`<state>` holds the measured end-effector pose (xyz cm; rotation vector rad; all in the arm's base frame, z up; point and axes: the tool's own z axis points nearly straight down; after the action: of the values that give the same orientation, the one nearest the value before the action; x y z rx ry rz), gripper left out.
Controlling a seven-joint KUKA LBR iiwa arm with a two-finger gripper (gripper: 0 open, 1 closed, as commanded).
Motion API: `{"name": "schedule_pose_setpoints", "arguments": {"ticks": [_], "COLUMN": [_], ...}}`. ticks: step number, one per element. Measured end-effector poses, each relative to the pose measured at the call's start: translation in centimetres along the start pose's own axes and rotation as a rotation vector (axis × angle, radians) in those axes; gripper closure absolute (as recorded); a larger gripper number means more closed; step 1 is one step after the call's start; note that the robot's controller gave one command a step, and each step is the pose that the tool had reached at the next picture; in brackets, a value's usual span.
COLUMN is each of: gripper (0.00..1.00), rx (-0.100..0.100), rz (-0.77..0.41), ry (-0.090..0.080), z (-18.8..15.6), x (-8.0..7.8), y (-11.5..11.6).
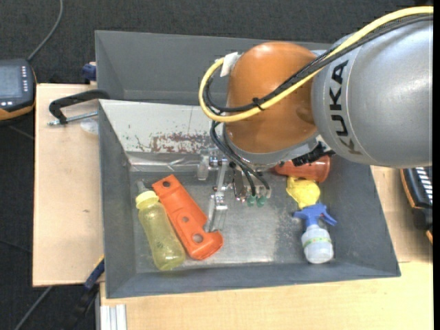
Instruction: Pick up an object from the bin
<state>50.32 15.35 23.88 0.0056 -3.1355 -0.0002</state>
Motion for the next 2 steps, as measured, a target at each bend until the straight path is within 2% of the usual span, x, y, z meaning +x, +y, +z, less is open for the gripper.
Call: {"name": "schedule_pose_setpoints", "arguments": {"ticks": [1, 2], "gripper": [0.00, 0.00], "rx": [-0.002, -0.003], "rz": [0.003, 0.062], "ry": [-0.009, -0.011], "z": [-0.4, 5.8], "x": [-0.2, -1.1], "y": [-0.1, -0.5]}}
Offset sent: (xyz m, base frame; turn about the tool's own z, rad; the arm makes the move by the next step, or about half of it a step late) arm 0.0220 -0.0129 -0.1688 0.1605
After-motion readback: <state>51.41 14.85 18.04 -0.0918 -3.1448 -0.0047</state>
